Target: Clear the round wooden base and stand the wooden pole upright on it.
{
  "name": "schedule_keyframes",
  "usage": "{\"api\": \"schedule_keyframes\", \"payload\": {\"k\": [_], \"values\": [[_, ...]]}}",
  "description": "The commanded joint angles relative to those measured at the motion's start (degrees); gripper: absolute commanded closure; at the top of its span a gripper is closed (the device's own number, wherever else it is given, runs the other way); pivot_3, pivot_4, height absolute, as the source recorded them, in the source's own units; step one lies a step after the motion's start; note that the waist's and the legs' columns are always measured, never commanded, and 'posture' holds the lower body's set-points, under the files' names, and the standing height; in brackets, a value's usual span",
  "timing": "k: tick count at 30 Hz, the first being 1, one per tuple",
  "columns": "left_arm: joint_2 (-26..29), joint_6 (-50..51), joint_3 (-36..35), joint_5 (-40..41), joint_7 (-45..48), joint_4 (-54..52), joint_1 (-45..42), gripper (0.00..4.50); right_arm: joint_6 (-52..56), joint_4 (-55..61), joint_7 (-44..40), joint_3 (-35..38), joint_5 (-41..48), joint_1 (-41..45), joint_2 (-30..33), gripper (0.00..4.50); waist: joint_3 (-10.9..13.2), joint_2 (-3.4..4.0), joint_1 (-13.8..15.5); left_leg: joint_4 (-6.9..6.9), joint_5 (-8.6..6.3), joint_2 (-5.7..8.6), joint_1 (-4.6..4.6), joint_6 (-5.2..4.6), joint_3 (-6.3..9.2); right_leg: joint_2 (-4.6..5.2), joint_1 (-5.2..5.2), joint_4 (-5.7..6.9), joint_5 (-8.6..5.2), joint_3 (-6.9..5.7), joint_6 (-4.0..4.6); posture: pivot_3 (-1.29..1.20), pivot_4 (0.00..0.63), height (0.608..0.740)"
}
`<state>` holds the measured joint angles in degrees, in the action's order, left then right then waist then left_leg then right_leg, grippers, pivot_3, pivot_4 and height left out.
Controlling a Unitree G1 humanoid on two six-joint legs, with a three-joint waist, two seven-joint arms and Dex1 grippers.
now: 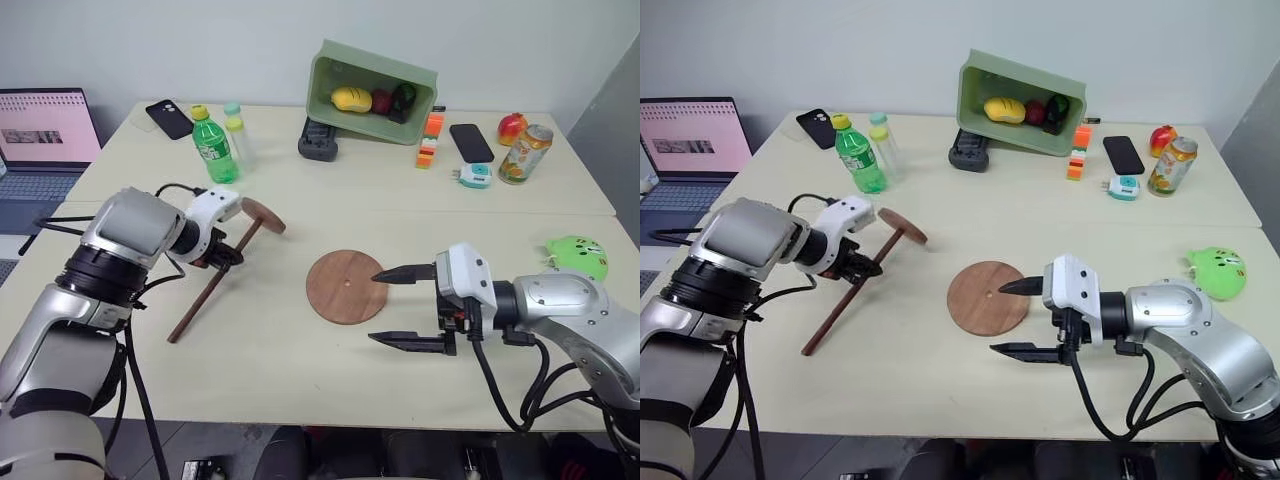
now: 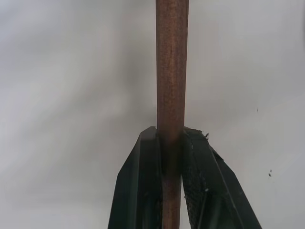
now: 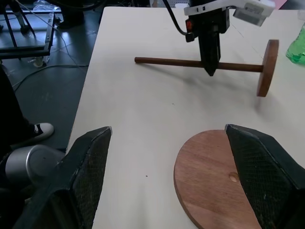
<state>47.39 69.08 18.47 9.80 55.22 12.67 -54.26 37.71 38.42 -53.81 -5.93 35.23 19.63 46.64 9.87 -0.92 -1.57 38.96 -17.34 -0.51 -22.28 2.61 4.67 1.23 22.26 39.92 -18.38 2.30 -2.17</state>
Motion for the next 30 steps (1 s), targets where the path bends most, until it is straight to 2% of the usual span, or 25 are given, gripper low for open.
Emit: {"api": "schedule_keyframes", "payload": {"k": [1, 3, 5, 9, 17, 21, 30], "values": [[-6.7, -8.4, -14.0, 4.7, -6.0, -4.2, -4.8, 4.25, 0.3, 2.2, 0.2, 4.3, 1.6, -1.4, 1.7, 0.52, 0.0, -0.02, 0.6, 0.05, 0.02, 0.01, -0.06, 0.03, 0.06, 0.01, 0.00, 0.00, 0.00, 0.00, 0.00, 0.00, 0.150, 0.740], [-12.4, -13.8, -22.0, 9.5, -8.1, -8.2, -5.1, 4.25, 0.9, 2.8, 1.6, 7.3, 2.1, -3.6, 2.3, 0.52, 0.0, -0.04, 1.3, 0.18, 0.03, 0.07, -0.27, 0.06, 0.18, 0.04, 0.05, -0.02, 0.01, -0.07, -0.01, 0.00, 0.150, 0.740], [-15.8, -16.5, -24.8, 12.6, -8.3, -13.3, -2.8, 4.25, 1.0, 3.1, 3.0, 9.3, 1.9, -5.4, 2.5, 0.52, 0.0, -0.05, 1.3, 0.38, 0.10, 0.08, -0.47, 0.20, 0.22, 0.11, 0.10, -0.08, 0.02, -0.09, -0.02, 0.00, 0.150, 0.740], [-21.2, -20.6, -25.5, 16.5, -9.2, -21.3, 2.8, 4.25, 1.6, 4.0, 5.4, 12.2, 2.4, -8.0, 2.7, 0.52, 0.0, -0.01, 1.1, 0.28, 0.11, 0.08, -0.36, 0.21, -0.02, 0.12, 0.10, -0.06, 0.02, 0.01, -0.02, 0.00, 0.150, 0.740], [-30.9, -30.9, -22.1, 18.6, -12.0, -28.5, 13.8, 4.25, 1.9, 7.4, 10.5, 11.4, 0.9, -14.0, 1.3, 0.52, 0.0, -0.01, 1.2, 0.24, 0.10, 0.05, -0.19, 0.18, -0.04, -0.08, 0.02, 0.07, 0.02, 0.07, -0.01, 0.00, 0.150, 0.740], [-33.1, -35.9, -19.9, 17.5, -12.6, -28.7, 17.2, 4.25, 1.4, 8.8, 12.3, 9.5, -1.1, -16.5, 0.9, 0.52, 0.0, -0.02, 1.3, 0.23, 0.10, 0.07, -0.19, 0.19, -0.05, -0.08, 0.01, 0.03, 0.02, 0.06, -0.01, 0.00, 0.150, 0.740], [-33.1, -43.2, -16.2, 15.6, -12.3, -27.9, 21.8, 4.25, 1.6, 9.2, 13.0, 9.2, -2.4, -18.1, 0.7, 0.52, 0.0, -0.02, 1.3, 0.21, 0.09, 0.09, -0.15, 0.16, -0.06, -0.14, -0.01, 0.04, 0.02, 0.02, -0.01, 0.00, 0.150, 0.740]]}}
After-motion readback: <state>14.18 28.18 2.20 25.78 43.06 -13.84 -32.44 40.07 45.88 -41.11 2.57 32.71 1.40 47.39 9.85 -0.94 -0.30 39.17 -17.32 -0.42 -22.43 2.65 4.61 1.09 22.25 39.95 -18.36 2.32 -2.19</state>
